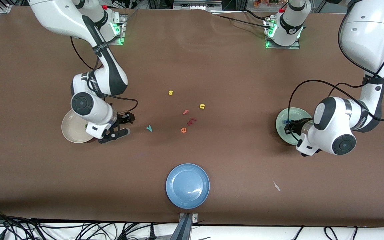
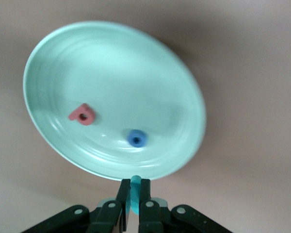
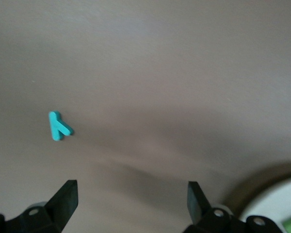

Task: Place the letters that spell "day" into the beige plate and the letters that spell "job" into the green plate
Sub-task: 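Release the teal l in the green plate while the right gripper reaches teal letter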

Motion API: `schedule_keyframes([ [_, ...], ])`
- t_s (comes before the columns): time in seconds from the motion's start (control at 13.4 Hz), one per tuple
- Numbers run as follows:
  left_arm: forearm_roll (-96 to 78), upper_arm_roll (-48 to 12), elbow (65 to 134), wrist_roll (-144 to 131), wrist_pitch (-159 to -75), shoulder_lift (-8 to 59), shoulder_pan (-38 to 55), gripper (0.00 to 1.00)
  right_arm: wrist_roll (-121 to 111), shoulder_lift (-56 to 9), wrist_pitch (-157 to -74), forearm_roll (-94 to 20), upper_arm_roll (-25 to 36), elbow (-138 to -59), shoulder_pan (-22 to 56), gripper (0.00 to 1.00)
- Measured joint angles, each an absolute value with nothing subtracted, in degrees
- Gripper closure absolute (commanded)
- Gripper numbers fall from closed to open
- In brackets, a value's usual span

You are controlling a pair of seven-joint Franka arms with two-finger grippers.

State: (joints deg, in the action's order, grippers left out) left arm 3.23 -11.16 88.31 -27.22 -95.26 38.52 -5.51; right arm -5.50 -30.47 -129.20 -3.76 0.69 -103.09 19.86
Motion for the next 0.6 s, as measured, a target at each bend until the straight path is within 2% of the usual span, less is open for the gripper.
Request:
schedule_keyframes([
  [0.37, 4.5, -11.1, 94.4, -22.2, -97.7, 38.5, -8.6, 0.99, -5.6, -34.4, -133.2, -3.7, -0.7, -100.9, 22.2, 0.00],
  [0.45, 4.5, -11.1, 94.8, -22.0, -97.9, 38.6, -9.1, 0.90, -5.6, -35.1, -134.7, -3.3, -0.8, -100.9, 23.0, 0.00],
  [0.52, 4.5, -11.1, 95.0, -21.8, -98.0, 38.7, -9.3, 0.66, -5.6, -35.7, -135.9, -2.4, -0.8, -100.9, 23.8, 0.00],
  [0.6, 4.5, -11.2, 95.0, -21.7, -98.1, 38.7, -9.4, 0.35, -5.6, -36.2, -136.7, -1.0, -0.8, -100.9, 24.6, 0.00],
])
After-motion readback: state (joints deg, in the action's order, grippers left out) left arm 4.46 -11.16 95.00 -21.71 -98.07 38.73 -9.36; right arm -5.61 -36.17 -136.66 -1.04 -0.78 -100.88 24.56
